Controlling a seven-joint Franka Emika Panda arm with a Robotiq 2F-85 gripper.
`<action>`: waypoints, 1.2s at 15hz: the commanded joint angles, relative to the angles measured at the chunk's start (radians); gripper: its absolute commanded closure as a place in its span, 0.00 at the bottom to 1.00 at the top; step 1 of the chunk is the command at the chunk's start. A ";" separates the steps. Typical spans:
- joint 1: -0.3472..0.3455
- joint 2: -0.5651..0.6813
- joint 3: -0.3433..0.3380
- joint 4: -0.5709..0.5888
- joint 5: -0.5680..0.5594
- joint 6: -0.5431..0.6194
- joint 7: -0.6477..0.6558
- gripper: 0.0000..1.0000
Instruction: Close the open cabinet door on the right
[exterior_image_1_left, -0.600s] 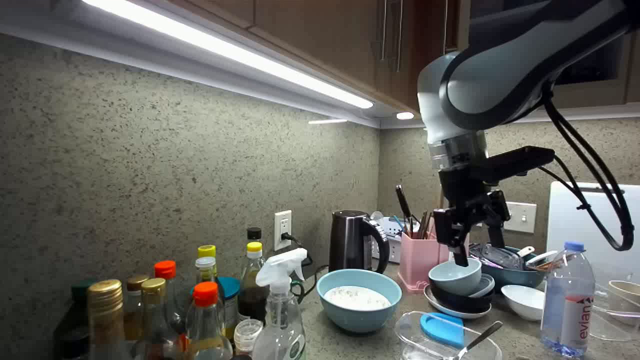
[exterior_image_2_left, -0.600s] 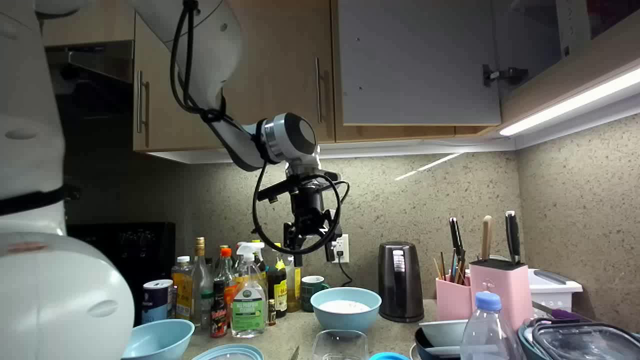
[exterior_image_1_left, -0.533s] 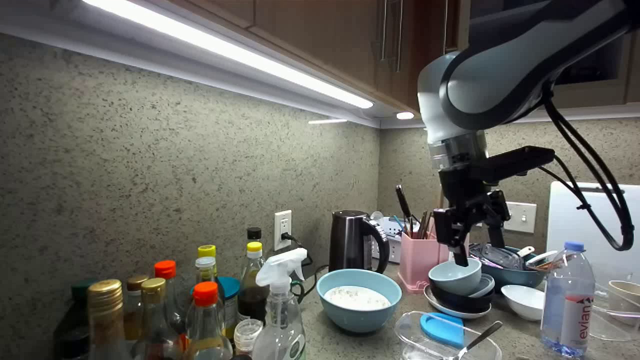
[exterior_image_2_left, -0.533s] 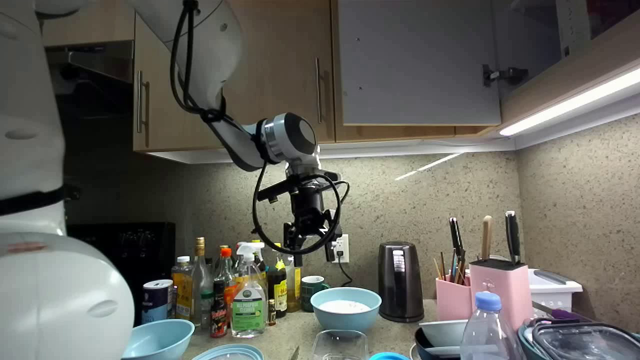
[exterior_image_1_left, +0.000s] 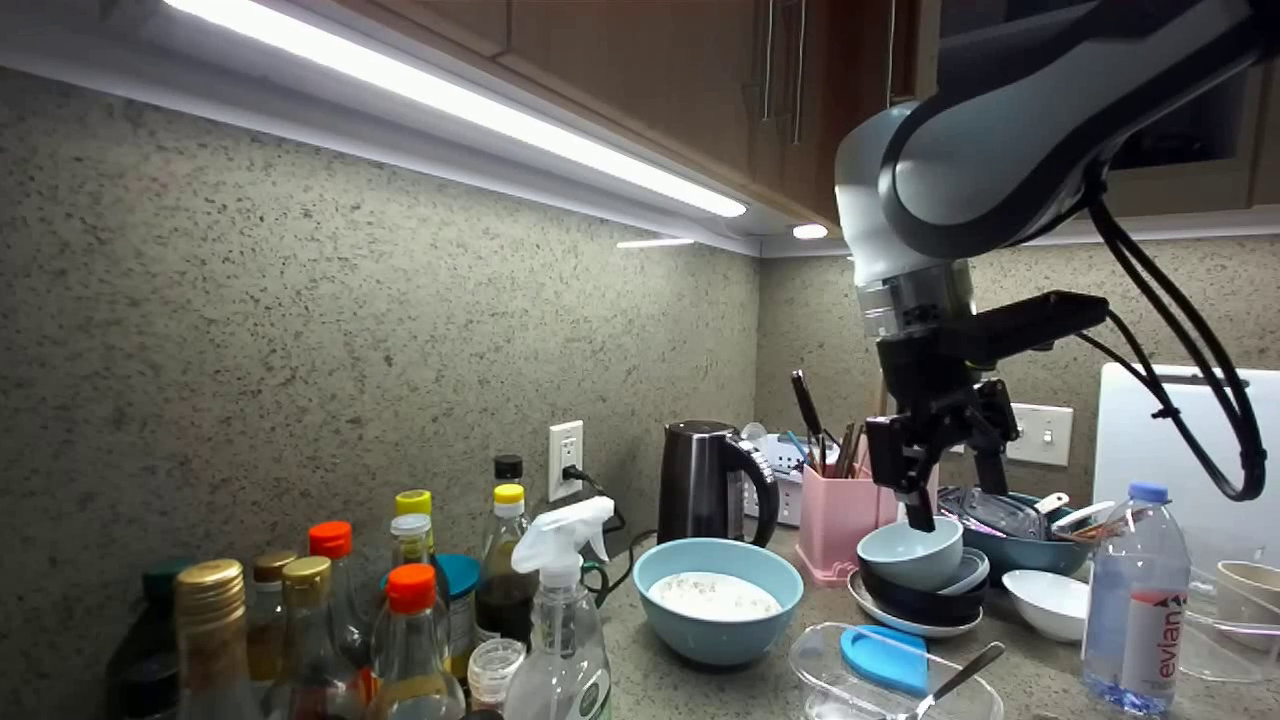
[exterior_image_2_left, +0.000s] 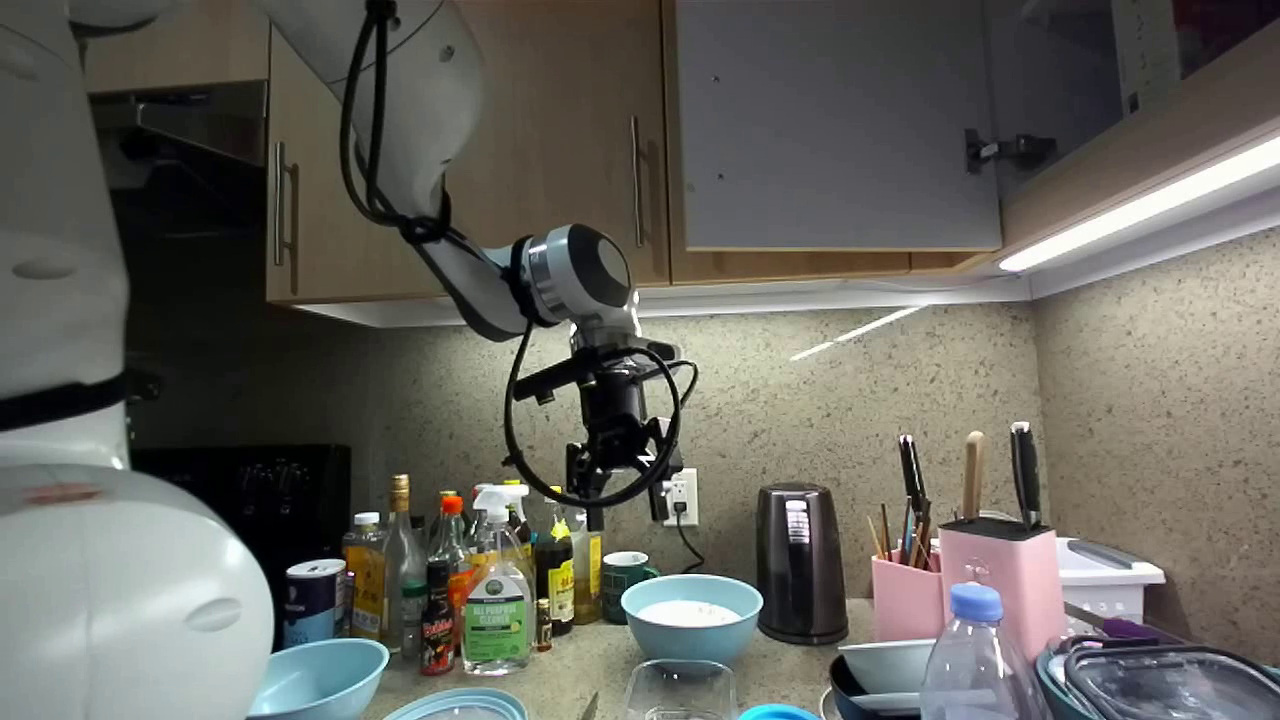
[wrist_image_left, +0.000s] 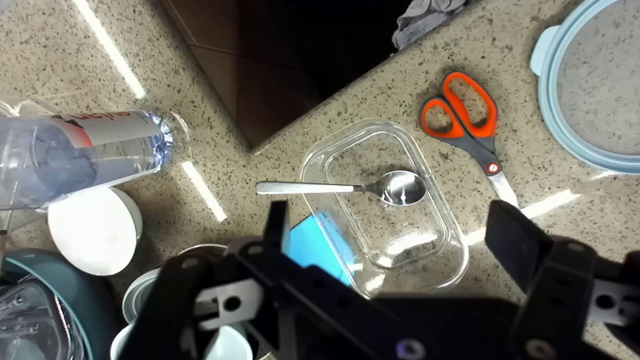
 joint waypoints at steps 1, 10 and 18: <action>0.027 -0.104 -0.002 -0.012 -0.001 -0.019 0.081 0.00; 0.024 -0.354 0.090 0.011 -0.003 -0.057 0.327 0.00; 0.014 -0.400 0.102 -0.001 -0.016 -0.070 0.346 0.00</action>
